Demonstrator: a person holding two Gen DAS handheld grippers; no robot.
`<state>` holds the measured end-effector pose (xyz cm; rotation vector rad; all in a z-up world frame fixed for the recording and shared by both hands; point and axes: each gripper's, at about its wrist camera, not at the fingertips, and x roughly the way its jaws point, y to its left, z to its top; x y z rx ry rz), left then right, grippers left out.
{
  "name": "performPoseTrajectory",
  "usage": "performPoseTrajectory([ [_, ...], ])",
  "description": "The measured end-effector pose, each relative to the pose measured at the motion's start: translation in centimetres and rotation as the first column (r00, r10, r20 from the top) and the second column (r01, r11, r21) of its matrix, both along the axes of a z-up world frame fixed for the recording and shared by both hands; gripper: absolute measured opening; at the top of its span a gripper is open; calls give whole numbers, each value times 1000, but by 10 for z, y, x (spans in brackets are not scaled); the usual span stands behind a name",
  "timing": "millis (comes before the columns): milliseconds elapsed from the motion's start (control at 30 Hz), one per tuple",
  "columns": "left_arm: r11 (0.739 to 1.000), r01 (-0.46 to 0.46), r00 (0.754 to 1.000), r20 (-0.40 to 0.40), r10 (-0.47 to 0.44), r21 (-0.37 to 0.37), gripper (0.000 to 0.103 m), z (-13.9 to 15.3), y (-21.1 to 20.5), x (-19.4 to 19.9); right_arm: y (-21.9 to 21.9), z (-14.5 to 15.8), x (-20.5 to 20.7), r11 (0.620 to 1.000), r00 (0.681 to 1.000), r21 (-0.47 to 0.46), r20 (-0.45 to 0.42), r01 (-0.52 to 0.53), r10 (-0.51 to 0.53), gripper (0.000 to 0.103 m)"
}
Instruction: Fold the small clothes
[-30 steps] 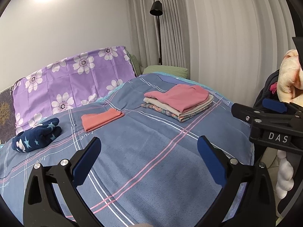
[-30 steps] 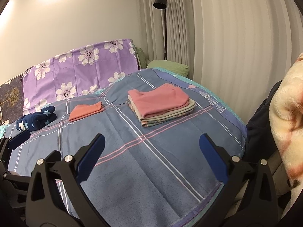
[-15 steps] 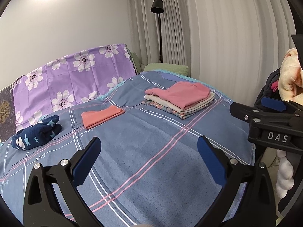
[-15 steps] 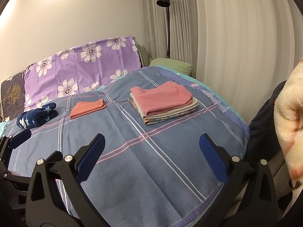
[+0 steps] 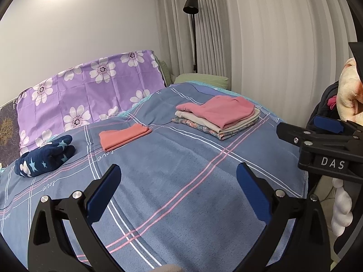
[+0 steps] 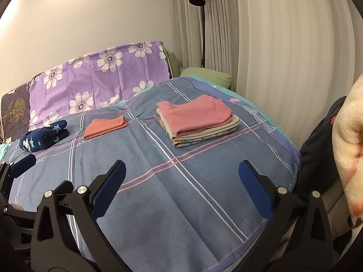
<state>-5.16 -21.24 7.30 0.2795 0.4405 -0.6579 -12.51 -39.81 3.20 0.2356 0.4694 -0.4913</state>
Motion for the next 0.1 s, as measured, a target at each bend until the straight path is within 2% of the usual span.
performPoseTrajectory([
  [100, 1000, -7, 1000, 0, 7, 2, 102, -1, 2, 2, 0, -3, 2, 1000, 1000, 3, -5, -4, 4, 101],
])
